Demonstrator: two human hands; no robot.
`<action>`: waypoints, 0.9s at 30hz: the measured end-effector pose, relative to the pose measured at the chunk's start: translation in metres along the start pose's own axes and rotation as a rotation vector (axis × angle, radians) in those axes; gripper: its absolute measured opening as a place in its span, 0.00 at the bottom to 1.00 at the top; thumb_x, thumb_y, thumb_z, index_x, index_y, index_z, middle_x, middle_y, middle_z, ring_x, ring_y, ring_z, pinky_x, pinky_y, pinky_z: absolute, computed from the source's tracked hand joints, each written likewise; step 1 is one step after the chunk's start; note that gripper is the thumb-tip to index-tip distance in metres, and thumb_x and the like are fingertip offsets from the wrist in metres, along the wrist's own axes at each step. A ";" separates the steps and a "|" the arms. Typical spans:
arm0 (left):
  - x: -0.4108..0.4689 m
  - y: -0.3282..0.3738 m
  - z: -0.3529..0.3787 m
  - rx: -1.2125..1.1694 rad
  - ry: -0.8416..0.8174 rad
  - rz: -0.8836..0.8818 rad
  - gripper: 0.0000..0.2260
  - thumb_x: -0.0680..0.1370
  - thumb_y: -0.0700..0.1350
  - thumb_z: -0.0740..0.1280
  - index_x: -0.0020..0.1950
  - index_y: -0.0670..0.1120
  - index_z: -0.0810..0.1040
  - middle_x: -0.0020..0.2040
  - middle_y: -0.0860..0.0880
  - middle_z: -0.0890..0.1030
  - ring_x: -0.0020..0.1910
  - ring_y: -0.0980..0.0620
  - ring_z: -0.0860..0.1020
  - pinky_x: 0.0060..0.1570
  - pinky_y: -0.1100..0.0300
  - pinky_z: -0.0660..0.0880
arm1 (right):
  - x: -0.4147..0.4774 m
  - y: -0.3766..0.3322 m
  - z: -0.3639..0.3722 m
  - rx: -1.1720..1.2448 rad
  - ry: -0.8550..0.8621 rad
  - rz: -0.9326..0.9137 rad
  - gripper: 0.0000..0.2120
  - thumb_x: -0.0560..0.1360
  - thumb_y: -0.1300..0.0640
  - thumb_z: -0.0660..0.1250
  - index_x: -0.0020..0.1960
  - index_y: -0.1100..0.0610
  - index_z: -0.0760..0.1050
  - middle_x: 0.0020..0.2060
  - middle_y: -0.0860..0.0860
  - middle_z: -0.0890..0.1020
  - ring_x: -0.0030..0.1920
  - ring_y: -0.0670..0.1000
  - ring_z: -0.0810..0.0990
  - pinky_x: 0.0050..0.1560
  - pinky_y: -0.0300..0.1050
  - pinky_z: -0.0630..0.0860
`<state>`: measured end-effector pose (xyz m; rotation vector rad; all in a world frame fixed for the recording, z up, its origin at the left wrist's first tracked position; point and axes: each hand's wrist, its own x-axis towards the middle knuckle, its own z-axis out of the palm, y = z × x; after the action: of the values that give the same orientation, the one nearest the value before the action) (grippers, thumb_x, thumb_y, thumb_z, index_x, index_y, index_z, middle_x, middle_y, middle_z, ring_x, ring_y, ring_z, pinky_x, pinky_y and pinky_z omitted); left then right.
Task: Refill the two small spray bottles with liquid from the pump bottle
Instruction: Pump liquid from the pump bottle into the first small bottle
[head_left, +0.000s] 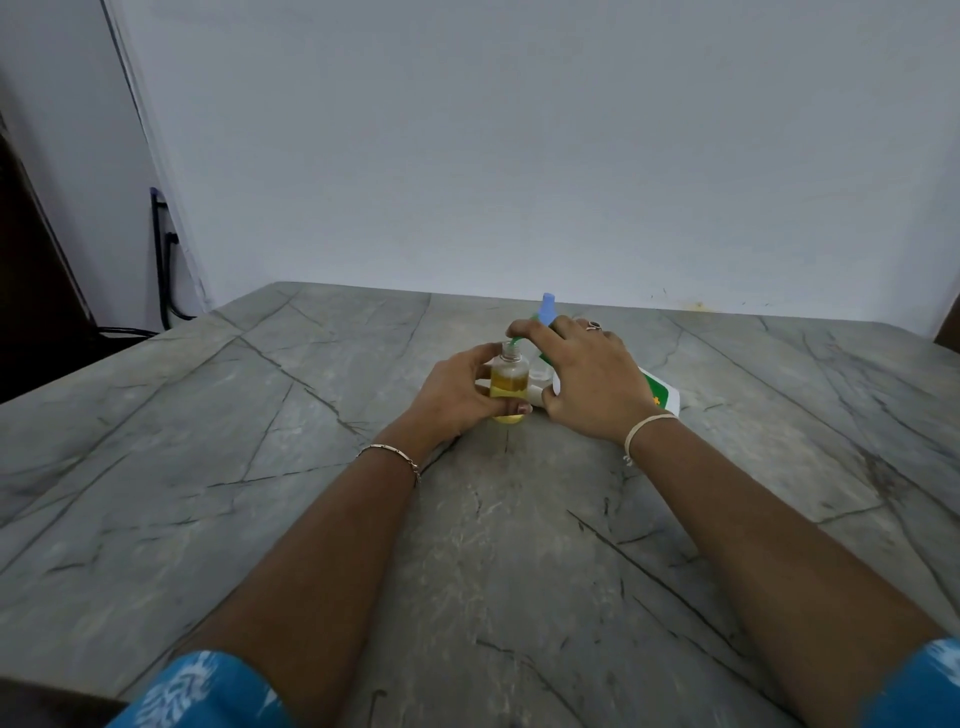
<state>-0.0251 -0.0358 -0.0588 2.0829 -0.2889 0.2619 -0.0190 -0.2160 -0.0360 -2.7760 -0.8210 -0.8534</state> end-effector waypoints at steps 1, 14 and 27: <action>0.000 0.000 0.000 0.000 0.001 0.000 0.33 0.64 0.45 0.81 0.67 0.51 0.73 0.57 0.50 0.83 0.52 0.54 0.82 0.59 0.55 0.77 | -0.001 0.001 0.000 -0.002 -0.003 -0.001 0.32 0.70 0.54 0.68 0.71 0.43 0.61 0.53 0.52 0.77 0.55 0.57 0.76 0.56 0.55 0.74; 0.002 -0.003 0.001 -0.035 -0.004 0.014 0.33 0.64 0.44 0.81 0.67 0.50 0.74 0.56 0.50 0.83 0.54 0.53 0.82 0.58 0.51 0.78 | 0.004 0.000 -0.002 0.168 -0.036 0.029 0.26 0.67 0.54 0.66 0.63 0.44 0.63 0.48 0.51 0.77 0.46 0.54 0.75 0.51 0.56 0.77; 0.000 -0.002 0.002 -0.086 0.004 0.020 0.30 0.64 0.42 0.81 0.62 0.54 0.75 0.55 0.51 0.83 0.51 0.54 0.83 0.57 0.51 0.79 | -0.001 -0.002 -0.005 0.113 -0.054 0.035 0.31 0.69 0.53 0.66 0.70 0.43 0.61 0.51 0.51 0.77 0.51 0.55 0.76 0.55 0.55 0.75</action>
<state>-0.0239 -0.0365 -0.0614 1.9955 -0.3140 0.2615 -0.0234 -0.2157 -0.0328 -2.7168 -0.7999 -0.7053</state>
